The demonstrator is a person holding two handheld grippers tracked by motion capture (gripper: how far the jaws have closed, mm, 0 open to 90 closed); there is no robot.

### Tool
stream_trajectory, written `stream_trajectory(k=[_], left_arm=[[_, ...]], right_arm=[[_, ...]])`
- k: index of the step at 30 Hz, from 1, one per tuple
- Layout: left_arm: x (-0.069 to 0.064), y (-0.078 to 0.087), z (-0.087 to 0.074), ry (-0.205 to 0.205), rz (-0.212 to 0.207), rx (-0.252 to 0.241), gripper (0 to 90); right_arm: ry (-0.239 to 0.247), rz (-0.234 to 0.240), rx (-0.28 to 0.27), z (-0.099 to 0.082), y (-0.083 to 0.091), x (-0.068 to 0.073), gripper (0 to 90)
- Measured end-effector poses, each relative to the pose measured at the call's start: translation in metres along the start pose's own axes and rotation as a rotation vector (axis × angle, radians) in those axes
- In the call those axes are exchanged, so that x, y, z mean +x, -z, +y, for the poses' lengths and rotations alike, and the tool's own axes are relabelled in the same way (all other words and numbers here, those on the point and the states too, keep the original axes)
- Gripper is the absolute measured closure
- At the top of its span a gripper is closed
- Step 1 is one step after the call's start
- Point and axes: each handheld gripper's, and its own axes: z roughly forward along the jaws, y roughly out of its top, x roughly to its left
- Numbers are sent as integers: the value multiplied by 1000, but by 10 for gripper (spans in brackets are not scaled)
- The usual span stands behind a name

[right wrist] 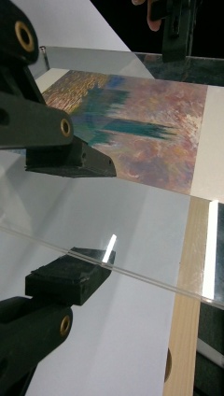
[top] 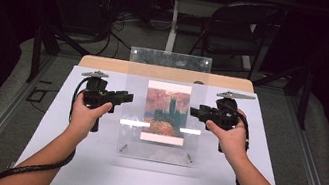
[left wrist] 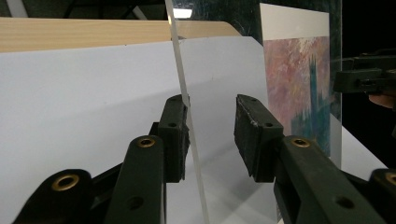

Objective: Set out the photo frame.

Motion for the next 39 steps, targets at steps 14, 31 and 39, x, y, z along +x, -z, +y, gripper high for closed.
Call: stream_trajectory(k=[14, 31, 39], left_arm=[[-13, 18, -7, -17, -24, -8, 687], [-29, 38, -25, -64, -50, -41, 705], [-34, 44, -33, -68, -71, -51, 695]], right_arm=[[-14, 18, -27, -9, 19, 11, 586], [26, 51, -70, -27, 42, 25, 632], [42, 61, -86, -34, 49, 30, 636]])
